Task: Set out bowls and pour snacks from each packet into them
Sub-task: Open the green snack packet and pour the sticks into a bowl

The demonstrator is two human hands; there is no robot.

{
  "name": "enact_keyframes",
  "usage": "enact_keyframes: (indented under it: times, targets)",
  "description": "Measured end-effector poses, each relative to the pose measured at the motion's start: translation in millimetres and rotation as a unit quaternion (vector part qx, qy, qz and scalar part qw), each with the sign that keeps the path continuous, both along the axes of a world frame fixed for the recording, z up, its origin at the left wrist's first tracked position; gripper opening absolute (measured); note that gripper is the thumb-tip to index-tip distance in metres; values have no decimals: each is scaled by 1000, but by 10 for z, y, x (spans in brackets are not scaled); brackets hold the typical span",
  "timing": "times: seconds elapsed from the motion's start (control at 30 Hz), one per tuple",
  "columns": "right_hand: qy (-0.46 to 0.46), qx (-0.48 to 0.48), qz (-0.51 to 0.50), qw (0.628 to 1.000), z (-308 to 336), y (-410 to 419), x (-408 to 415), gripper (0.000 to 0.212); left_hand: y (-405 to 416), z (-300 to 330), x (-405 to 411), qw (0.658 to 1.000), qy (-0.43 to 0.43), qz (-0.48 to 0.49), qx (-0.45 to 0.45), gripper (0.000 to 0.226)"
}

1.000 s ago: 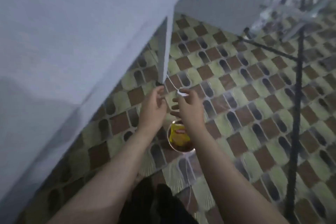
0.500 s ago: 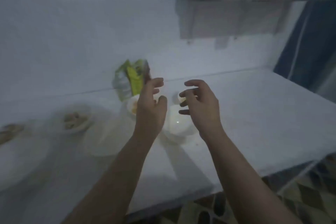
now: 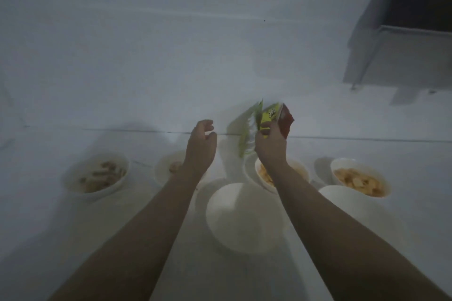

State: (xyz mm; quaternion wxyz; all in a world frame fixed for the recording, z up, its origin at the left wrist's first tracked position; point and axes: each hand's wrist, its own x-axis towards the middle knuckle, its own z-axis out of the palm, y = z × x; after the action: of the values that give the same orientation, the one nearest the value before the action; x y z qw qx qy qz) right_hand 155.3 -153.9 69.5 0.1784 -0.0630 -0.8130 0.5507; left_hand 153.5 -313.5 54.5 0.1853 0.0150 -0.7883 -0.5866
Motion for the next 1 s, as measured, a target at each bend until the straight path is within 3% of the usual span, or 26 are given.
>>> enact_keyframes:
  times: [0.17, 0.33, 0.6, 0.67, 0.83, 1.0]
  targets:
    - [-91, -11, 19, 996, -199, 32, -495, 51, 84, -380, -596, 992, -99, -68, 34, 35]
    - [-116, -28, 32, 992, -518, -7, -898, 62, 290, -703, -1155, 973, -178, -125, 76, 44]
    - [-39, -24, 7, 999, -919, -122, -1338, 79, 643, -941, -1903, 950, -199, -202, 133, 54]
    - [-28, 16, -1, 999, -987, -181, -1413, 75, 691, -994, -1929, 946, -181, -220, 157, 42]
    - [-2, 90, 1, 996, -931, -281, -1372, 65, 611, -864, -1822, 965, -155, -180, 115, 24]
    - [58, -3, 6, 998, -520, -341, -1072, 34, 387, -503, -1542, 990, -60, -84, 93, 27]
